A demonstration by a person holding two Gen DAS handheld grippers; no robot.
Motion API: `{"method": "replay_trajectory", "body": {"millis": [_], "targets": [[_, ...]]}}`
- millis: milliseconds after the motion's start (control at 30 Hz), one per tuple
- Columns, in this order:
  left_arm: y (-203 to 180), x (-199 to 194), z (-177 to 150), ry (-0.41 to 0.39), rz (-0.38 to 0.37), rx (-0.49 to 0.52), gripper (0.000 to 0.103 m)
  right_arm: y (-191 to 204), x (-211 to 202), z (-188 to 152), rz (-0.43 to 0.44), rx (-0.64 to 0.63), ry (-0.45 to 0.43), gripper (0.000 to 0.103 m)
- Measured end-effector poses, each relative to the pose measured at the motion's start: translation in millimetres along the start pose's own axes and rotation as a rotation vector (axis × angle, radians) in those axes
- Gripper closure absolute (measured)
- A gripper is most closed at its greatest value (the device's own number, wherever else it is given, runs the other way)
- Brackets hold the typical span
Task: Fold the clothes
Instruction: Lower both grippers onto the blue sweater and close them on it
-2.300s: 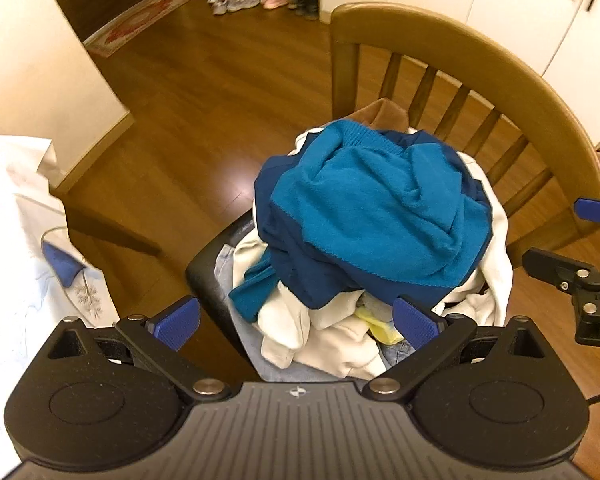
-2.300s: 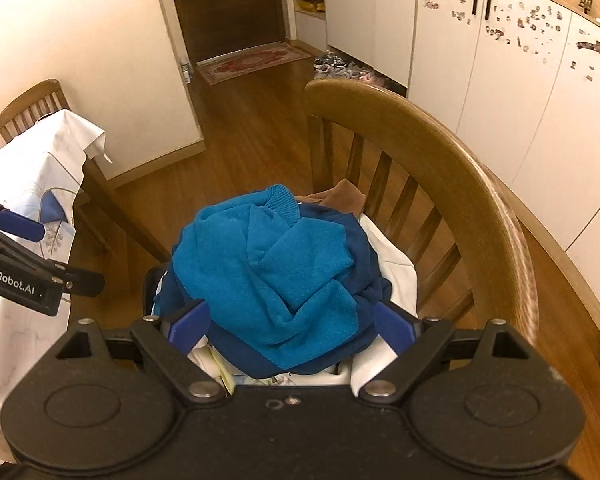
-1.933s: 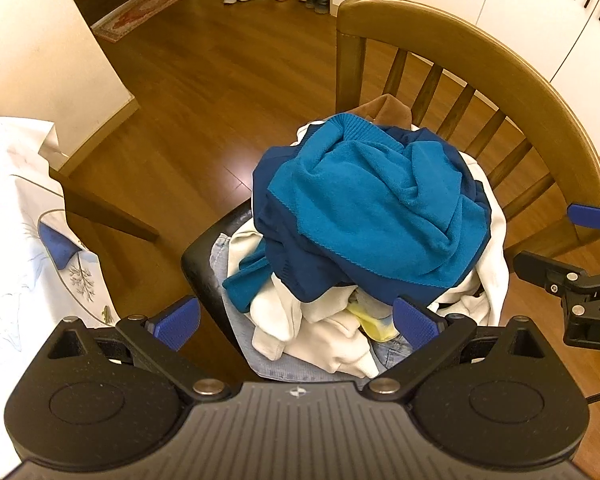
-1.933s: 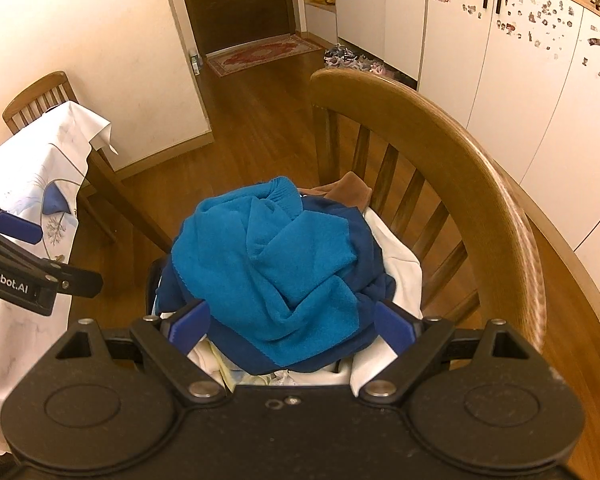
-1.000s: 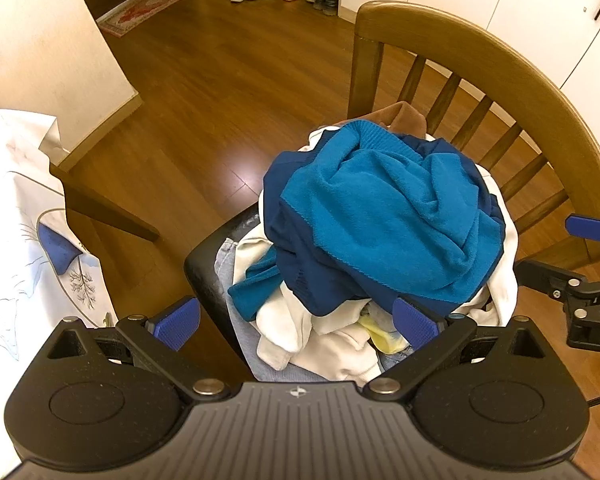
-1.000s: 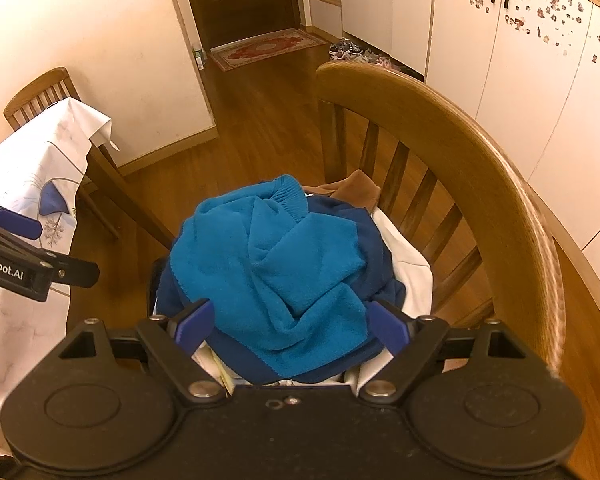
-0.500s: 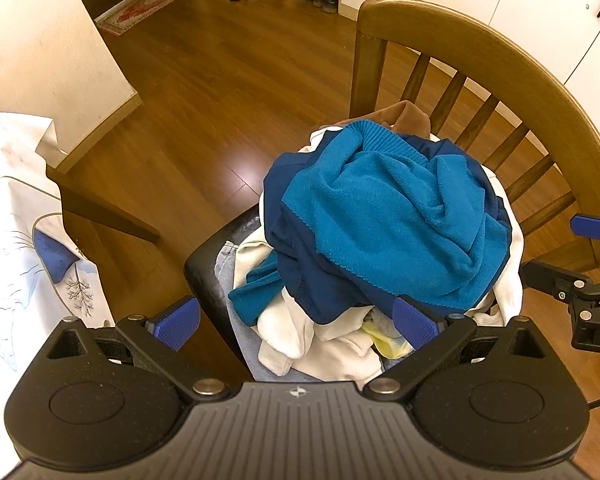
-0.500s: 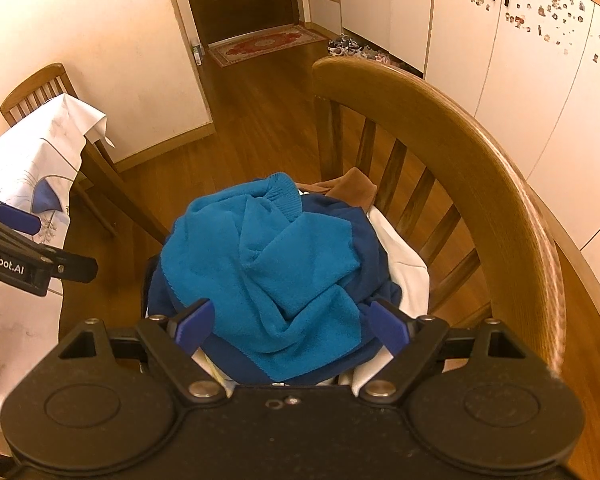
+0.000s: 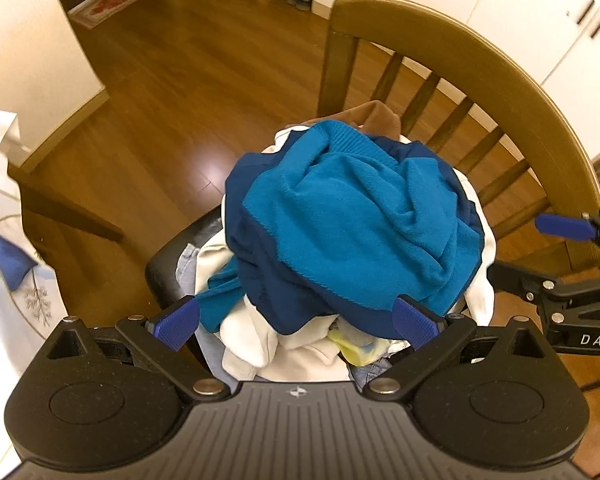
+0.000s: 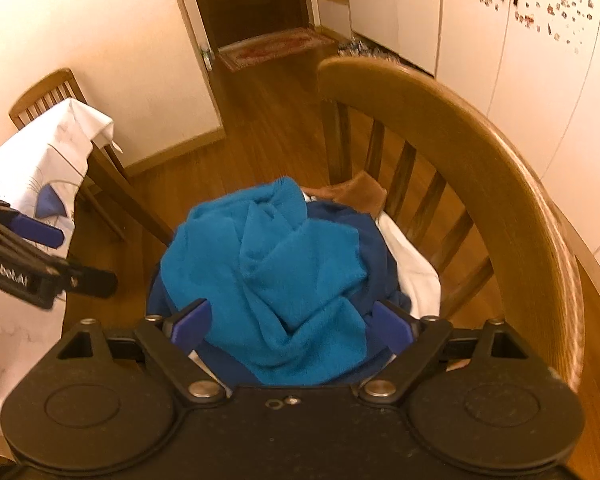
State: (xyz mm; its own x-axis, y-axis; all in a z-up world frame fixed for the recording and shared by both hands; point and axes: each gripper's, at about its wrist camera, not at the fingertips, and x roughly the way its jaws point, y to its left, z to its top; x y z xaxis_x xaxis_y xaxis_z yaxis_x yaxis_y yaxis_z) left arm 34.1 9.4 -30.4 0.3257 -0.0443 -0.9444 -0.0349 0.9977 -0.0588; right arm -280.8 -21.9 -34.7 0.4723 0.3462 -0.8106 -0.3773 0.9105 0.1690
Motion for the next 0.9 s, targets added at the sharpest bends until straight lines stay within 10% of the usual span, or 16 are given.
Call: {"method": "replay_trajectory", "body": {"millis": [900], "targets": [[0,120,52,-0.008,0.008,0.033,0.0,-33,119,2,-0.008,0.039,0.155,0.0]]}}
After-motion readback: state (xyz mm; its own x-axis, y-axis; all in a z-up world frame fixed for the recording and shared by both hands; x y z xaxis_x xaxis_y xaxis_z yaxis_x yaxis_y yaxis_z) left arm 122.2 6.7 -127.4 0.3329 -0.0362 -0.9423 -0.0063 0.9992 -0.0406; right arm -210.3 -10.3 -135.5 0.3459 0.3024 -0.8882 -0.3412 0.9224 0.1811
